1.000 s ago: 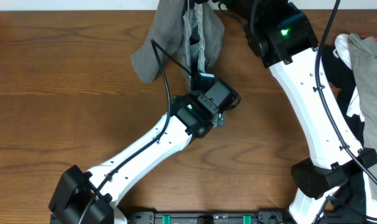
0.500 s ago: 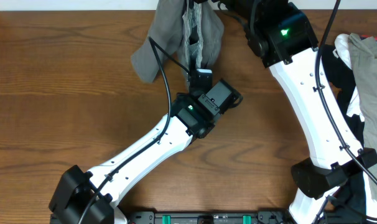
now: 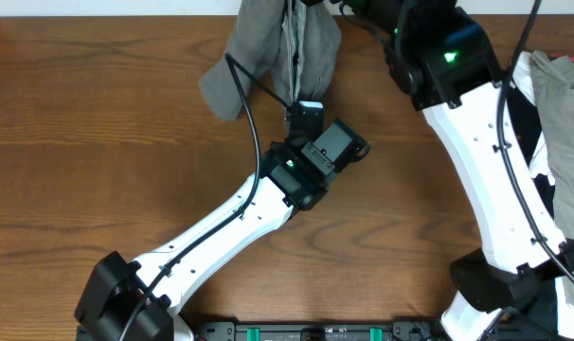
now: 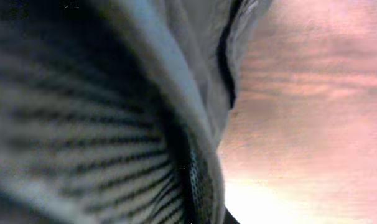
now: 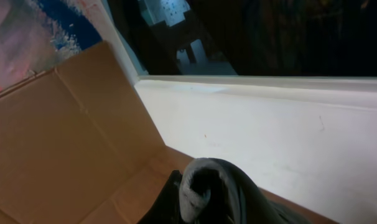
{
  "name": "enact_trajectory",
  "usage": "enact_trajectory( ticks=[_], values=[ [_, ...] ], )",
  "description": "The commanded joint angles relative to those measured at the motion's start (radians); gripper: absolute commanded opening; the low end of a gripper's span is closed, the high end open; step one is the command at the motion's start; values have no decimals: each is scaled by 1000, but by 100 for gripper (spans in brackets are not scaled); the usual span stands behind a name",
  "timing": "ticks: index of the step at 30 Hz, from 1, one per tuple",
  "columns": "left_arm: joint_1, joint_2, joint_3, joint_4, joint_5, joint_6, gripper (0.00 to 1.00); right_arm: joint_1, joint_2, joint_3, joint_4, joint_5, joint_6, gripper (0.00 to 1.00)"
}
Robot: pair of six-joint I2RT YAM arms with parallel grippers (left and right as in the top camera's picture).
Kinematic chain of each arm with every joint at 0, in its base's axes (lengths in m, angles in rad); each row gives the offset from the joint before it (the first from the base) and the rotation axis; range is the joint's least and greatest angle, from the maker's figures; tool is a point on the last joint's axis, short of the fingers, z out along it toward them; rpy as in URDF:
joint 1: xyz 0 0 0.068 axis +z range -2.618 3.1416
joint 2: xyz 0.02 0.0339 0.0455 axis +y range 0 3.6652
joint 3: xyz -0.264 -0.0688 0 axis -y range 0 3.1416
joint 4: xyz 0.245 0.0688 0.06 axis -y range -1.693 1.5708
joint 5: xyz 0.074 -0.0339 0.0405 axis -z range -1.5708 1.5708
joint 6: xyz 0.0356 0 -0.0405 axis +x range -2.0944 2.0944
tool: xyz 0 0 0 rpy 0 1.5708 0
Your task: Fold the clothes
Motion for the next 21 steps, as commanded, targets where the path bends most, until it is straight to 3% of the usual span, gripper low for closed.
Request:
enact_trajectory(
  ticks=[1,9,15,21],
  values=[
    [1,-41,6,-79,-9,50,6,-2,-47,10,-25,49,1,4],
    [2,-376,196,-338,-10,99,6,-62,-45,9,-217,322,-45,2],
    [2,-615,358,-348,-10,240,6,-132,-45,10,-345,323,-47,1],
    [2,-707,491,-351,-10,350,6,-174,-60,10,-402,316,-47,1]
  ],
)
